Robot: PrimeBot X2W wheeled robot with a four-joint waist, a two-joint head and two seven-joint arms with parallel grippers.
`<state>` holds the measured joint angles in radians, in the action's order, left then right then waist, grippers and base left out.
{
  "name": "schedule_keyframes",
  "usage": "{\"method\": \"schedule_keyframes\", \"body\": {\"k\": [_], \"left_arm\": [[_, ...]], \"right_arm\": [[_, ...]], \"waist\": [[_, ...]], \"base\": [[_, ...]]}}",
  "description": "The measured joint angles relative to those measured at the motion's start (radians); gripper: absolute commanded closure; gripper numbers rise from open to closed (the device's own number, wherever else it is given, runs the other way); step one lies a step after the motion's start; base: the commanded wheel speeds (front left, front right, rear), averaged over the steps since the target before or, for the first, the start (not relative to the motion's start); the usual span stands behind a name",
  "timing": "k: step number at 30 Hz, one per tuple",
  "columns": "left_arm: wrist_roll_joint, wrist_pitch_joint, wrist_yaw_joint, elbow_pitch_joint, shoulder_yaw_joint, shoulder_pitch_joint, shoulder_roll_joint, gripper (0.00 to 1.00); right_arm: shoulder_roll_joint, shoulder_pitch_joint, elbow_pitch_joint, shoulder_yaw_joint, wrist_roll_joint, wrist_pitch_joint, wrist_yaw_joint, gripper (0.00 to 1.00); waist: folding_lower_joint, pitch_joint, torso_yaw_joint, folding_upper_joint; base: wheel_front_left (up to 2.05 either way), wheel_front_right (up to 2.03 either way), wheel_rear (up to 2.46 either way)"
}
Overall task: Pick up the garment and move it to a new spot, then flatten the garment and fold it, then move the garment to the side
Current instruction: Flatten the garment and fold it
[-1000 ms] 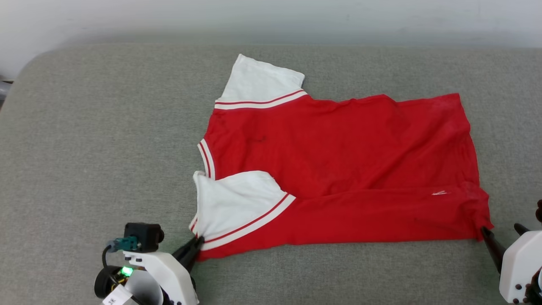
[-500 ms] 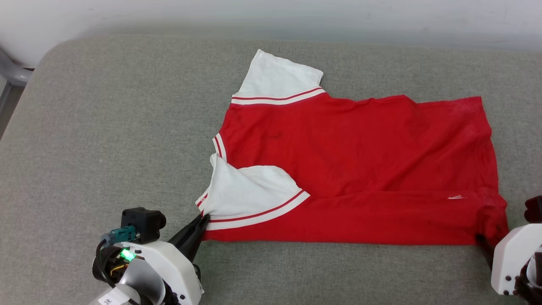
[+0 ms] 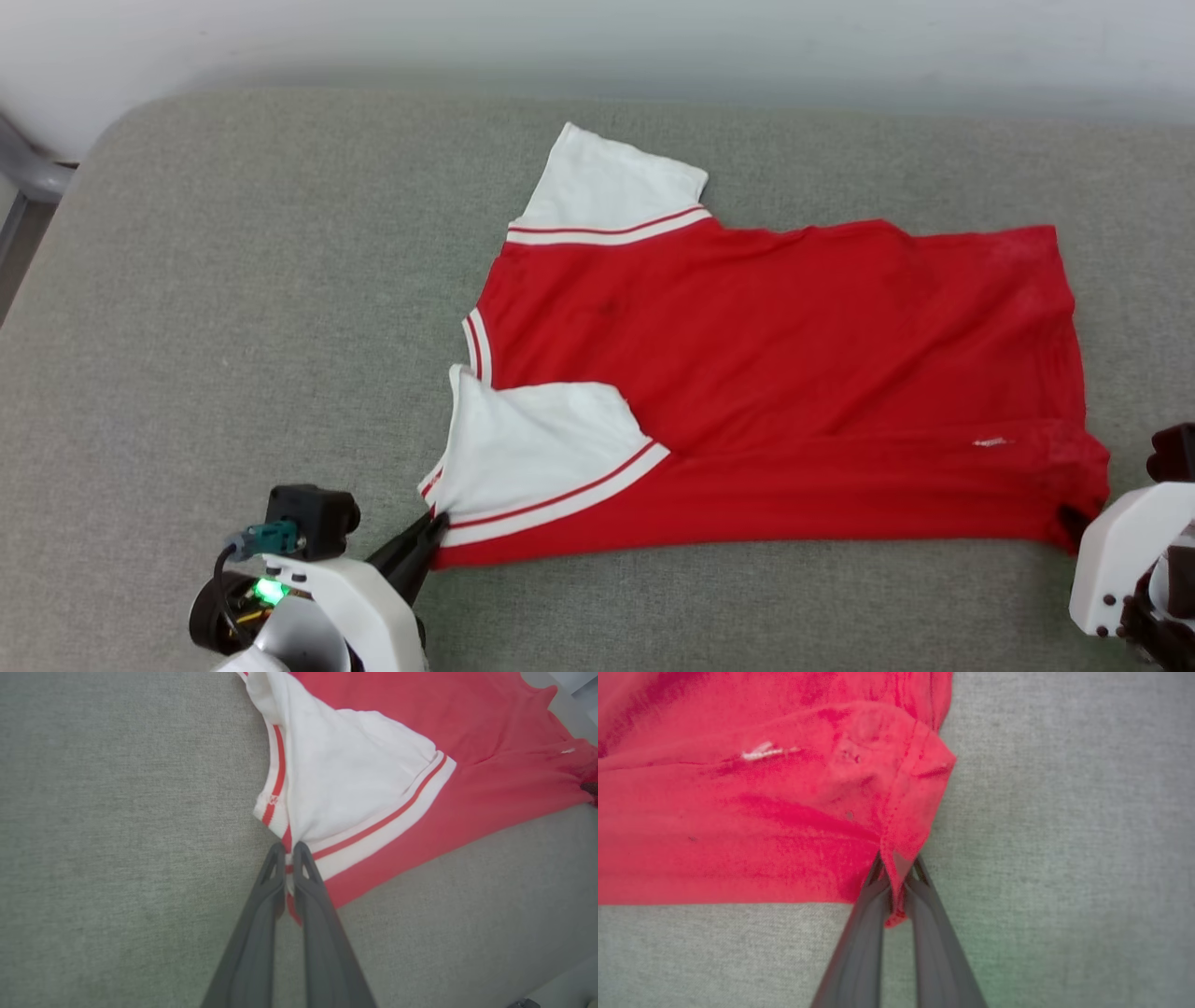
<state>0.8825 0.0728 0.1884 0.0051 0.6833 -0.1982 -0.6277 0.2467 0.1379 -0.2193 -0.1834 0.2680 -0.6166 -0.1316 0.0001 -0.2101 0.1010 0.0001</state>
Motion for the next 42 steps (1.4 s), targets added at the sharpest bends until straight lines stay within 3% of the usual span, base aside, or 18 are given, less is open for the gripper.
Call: {"method": "schedule_keyframes", "body": {"k": [8, 15, 20, 21, 22, 23, 24, 33, 42], "left_arm": [[0.022, 0.012, 0.006, -0.005, 0.012, 0.062, -0.018, 1.00], [0.044, 0.048, 0.014, -0.058, 0.043, 0.129, -0.041, 1.00], [0.045, 0.046, 0.014, -0.055, 0.055, 0.144, -0.027, 1.00], [0.045, 0.040, 0.013, -0.049, 0.054, 0.143, -0.021, 1.00], [0.045, 0.040, 0.013, -0.049, 0.054, 0.143, -0.021, 0.91], [0.043, 0.035, 0.008, -0.032, 0.056, 0.139, -0.015, 0.20], [0.039, 0.027, 0.008, -0.022, 0.055, 0.135, -0.013, 0.00], [-0.026, -0.174, 0.009, 0.005, -0.010, 0.096, 0.017, 0.00], [-0.081, -0.316, -0.018, 0.003, -0.058, 0.076, 0.063, 0.00]], "right_arm": [[-0.001, -0.101, 0.097, -0.034, 0.028, -0.041, 0.000, 1.00], [-0.041, -0.238, 0.199, -0.086, 0.031, -0.119, 0.000, 1.00], [-0.063, -0.285, 0.211, -0.096, 0.023, -0.150, 0.000, 1.00], [-0.064, -0.286, 0.210, -0.094, 0.018, -0.147, 0.000, 0.69], [-0.064, -0.286, 0.210, -0.094, 0.018, -0.147, 0.000, 0.00], [-0.063, -0.285, 0.203, -0.095, 0.001, -0.128, 0.000, 0.00], [-0.062, -0.283, 0.201, -0.094, -0.005, -0.121, 0.000, 0.00], [-0.025, -0.214, 0.275, -0.062, -0.012, 0.052, 0.001, 0.00], [-0.033, -0.197, 0.315, -0.026, 0.006, 0.248, 0.000, 0.00]], "waist": [[-0.0001, 0.069, -0.021, 0.0000], [-0.0001, 0.110, -0.037, 0.0000], [-0.0001, 0.112, -0.049, 0.0000], [-0.0001, 0.112, -0.050, 0.0000], [-0.0001, 0.112, -0.050, 0.0000], [0.0000, 0.113, -0.052, 0.0000], [-0.0001, 0.114, -0.054, 0.0000], [-0.0001, 0.142, -0.060, 0.0000], [-0.0001, 0.151, -0.064, 0.0000]], "base": [[0.00, 0.00, 0.00], [0.00, 0.00, 0.00], [0.00, 0.00, 0.00], [0.00, 0.00, 0.00], [0.00, 0.00, 0.00], [0.00, 0.00, 0.00], [0.00, 0.00, 0.00], [0.00, 0.00, 0.00], [0.00, 0.00, 0.00]]}}
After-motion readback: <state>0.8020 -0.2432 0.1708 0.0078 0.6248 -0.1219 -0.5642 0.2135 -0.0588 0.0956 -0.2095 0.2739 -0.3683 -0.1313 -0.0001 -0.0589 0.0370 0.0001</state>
